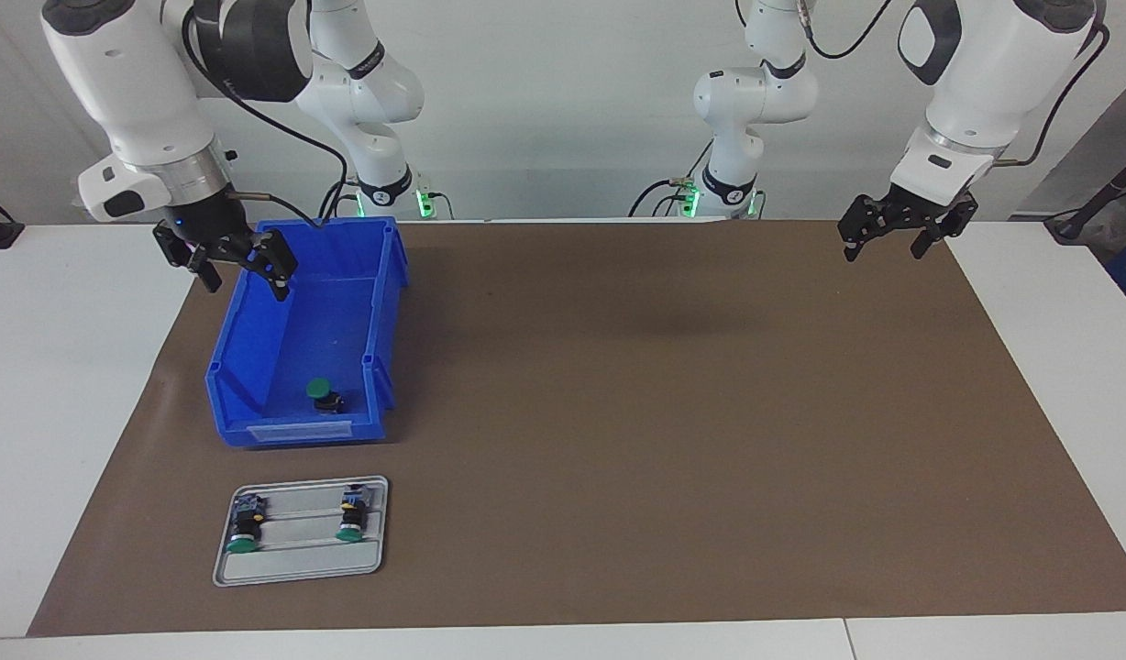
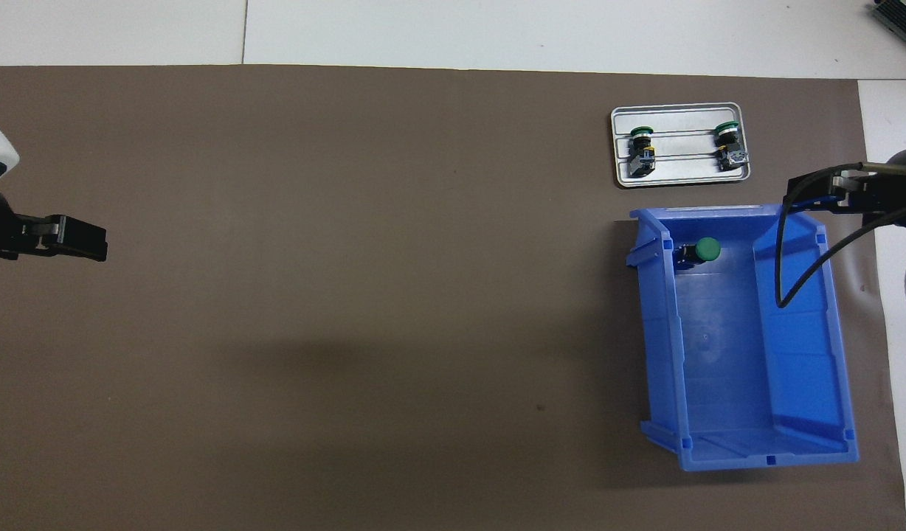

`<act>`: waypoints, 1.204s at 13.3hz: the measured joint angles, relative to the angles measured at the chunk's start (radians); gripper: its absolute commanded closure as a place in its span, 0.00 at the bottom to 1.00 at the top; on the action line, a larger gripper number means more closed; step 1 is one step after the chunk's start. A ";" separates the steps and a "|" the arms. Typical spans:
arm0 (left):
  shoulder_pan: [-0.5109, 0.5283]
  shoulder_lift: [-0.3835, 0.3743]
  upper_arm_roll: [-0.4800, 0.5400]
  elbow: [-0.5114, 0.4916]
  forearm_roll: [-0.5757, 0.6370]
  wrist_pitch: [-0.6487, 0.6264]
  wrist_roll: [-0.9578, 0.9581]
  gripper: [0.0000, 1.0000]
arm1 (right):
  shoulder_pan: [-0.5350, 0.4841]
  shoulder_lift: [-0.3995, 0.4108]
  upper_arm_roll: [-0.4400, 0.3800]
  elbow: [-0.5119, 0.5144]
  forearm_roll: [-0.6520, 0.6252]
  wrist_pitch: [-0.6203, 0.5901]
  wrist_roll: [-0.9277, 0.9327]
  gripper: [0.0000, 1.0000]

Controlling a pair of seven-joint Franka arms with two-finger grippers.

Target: Place and press button with both arms

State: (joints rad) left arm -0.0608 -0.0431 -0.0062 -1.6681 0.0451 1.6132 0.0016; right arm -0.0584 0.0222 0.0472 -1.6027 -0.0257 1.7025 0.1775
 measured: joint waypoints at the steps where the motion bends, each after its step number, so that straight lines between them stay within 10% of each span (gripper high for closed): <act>1: 0.000 0.000 0.000 0.000 0.000 0.000 0.000 0.00 | 0.000 -0.001 0.006 0.015 0.000 -0.029 0.005 0.02; 16: 0.000 0.000 0.000 0.000 0.000 0.000 0.000 0.00 | 0.000 -0.042 0.008 0.017 0.026 -0.099 0.010 0.00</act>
State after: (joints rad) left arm -0.0608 -0.0431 -0.0062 -1.6681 0.0451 1.6132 0.0015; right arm -0.0587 -0.0196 0.0551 -1.5859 0.0001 1.6032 0.1871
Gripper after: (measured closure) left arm 0.000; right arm 0.000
